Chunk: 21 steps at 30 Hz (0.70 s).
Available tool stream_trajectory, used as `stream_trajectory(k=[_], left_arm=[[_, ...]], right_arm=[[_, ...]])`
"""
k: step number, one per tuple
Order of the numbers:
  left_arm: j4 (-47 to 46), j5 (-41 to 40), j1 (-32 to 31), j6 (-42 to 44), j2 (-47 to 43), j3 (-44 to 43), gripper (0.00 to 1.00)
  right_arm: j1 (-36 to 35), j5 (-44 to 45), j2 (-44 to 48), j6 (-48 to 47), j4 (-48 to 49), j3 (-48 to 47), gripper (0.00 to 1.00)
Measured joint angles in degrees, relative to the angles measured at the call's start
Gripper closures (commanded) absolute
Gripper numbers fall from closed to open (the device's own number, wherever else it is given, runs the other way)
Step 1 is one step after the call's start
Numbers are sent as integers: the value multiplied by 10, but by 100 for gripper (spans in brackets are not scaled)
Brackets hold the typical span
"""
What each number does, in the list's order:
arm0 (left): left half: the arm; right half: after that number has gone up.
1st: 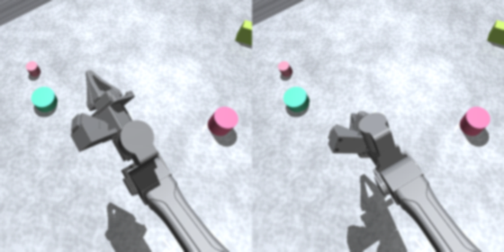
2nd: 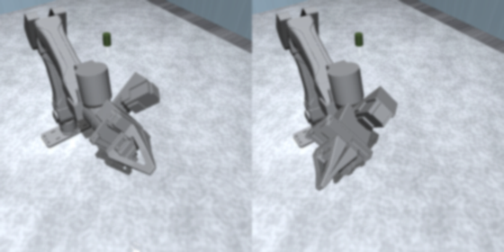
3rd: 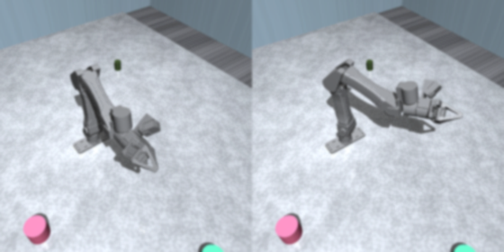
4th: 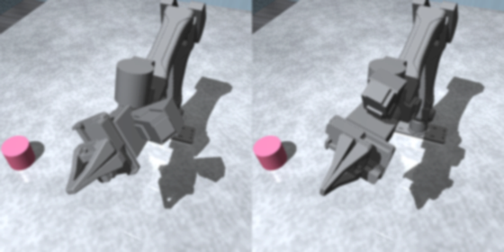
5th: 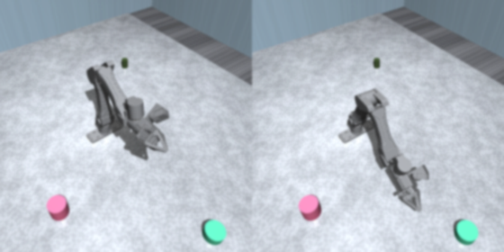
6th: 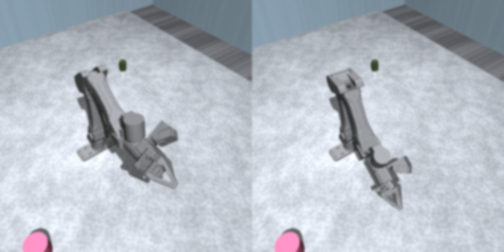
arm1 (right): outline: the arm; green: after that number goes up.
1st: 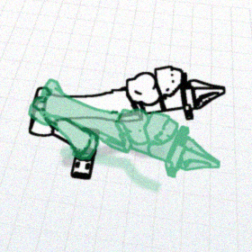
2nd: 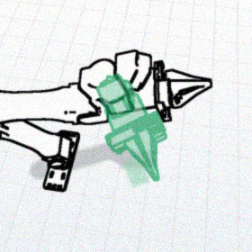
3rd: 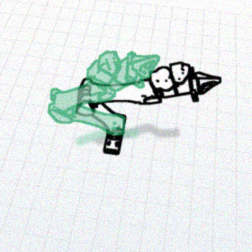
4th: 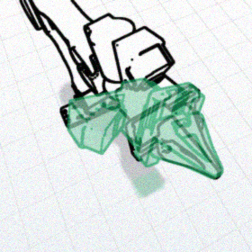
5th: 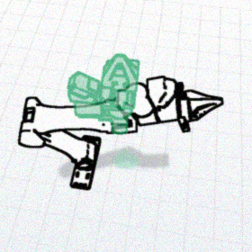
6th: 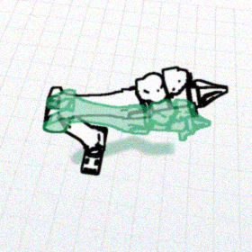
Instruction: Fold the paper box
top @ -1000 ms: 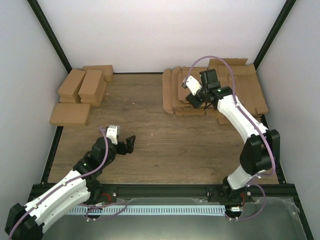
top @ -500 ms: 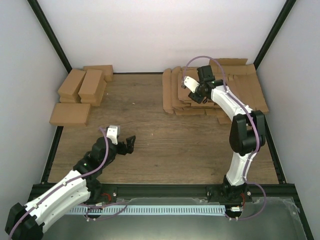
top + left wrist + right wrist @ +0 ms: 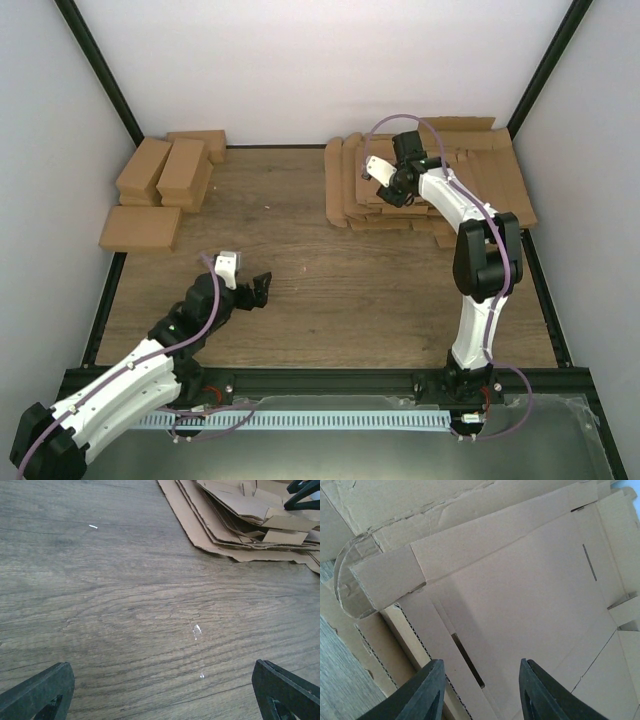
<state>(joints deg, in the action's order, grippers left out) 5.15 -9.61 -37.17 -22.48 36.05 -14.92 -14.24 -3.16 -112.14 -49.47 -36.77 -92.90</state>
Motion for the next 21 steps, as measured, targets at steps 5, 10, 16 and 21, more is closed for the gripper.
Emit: stream_trajectory(k=[5,10,16,21], left_arm=[[0,0,0,0,0,0,0],[0,0,0,0,0,0,0],[0,0,0,0,0,0,0],[0,0,0,0,0,0,0]], right_arm=[[0,-2,1,0,0,0,57],[0,-2,15,-4,0,8,57],[2,1,22,-10,-1,13,58],[3,2,22,-11,0,14,60]])
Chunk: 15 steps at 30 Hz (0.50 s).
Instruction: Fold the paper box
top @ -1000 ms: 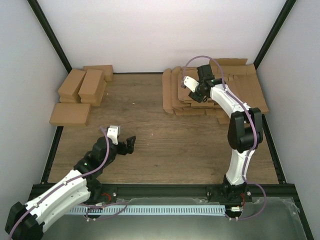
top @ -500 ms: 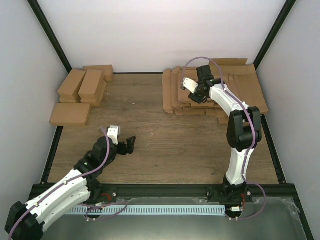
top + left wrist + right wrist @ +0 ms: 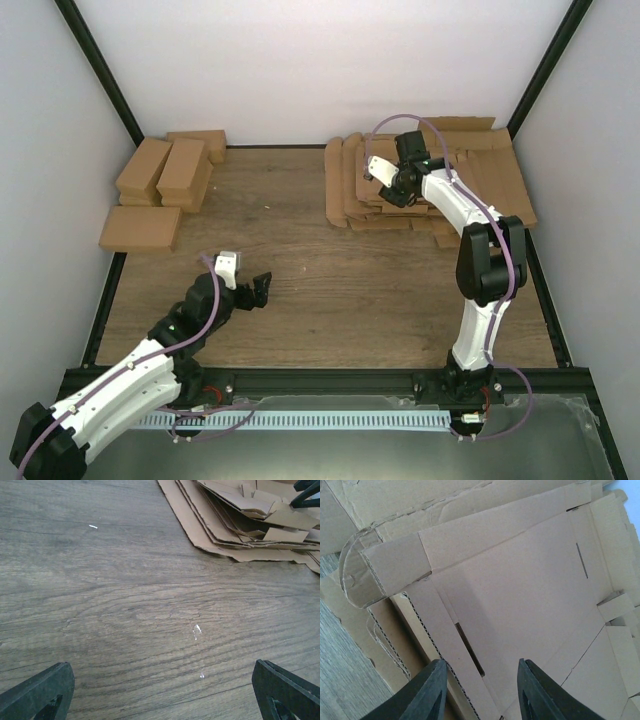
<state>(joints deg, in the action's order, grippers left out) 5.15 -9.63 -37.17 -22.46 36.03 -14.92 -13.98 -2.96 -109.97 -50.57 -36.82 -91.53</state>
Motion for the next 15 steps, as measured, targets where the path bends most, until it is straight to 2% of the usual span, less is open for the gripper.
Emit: stream_trajectory(k=[15], left_arm=[[-1,-2,0,0,6,0,0]], right_arm=[[0,-33,-20,-15,-32,3,62]])
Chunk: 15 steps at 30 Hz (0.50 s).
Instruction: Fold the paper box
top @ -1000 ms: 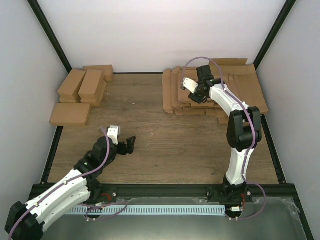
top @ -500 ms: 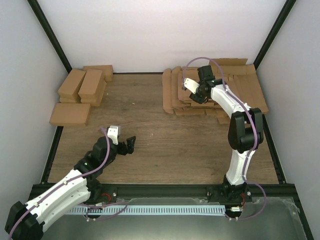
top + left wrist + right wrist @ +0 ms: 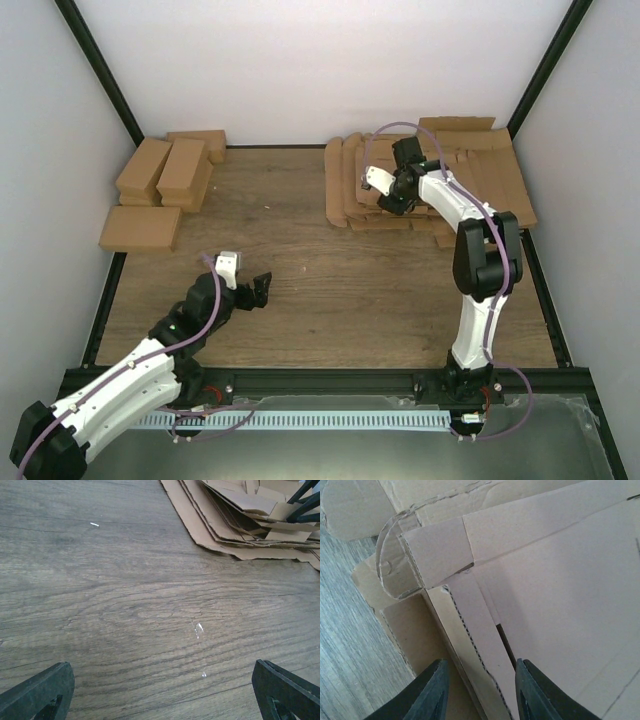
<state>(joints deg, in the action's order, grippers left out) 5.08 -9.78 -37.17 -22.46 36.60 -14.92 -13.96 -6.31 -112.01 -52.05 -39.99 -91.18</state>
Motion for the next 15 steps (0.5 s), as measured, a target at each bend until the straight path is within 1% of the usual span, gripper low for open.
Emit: stream_trajectory(k=[1,2,5,6,10,15], left_arm=[[0,0,0,0,0,0,0],[0,0,0,0,0,0,0],[0,0,0,0,0,0,0],[0,0,0,0,0,0,0],[0,0,0,0,0,0,0],[0,0,0,0,0,0,0]], right_arm=[[0,-1,-3,0,-2,0,63],[0,-3,-6,0,-3,0,67],[0,-9,-13,-7,-9,0,87],[0,-11,-16,-8,-14,-1,91],[0,-18,-39,-16,-37,-24,95],[0,-12,-35,-14,-37,-38,95]])
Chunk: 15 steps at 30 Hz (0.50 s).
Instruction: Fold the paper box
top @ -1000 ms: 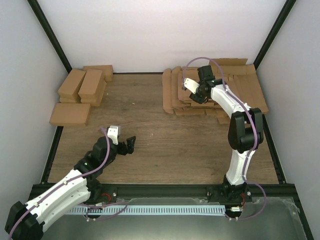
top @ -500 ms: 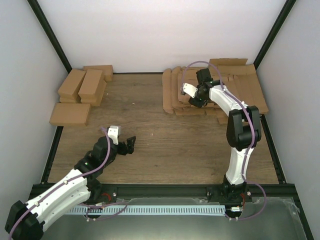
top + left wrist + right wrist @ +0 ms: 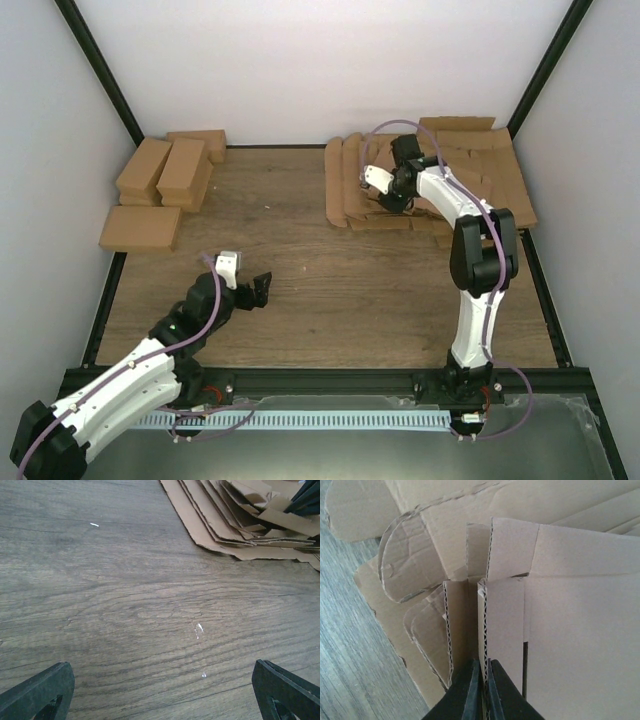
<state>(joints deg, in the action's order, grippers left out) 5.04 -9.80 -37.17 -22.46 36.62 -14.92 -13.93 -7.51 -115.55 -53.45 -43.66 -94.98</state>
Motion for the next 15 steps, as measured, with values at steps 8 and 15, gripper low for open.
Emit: stream_trajectory(k=[8,15], left_arm=[[0,0,0,0,-3,0,0],[0,0,0,0,-16,0,0]], right_arm=[[4,89,61,17,38,-67,96],[13,189,151,71,126,-82,99]])
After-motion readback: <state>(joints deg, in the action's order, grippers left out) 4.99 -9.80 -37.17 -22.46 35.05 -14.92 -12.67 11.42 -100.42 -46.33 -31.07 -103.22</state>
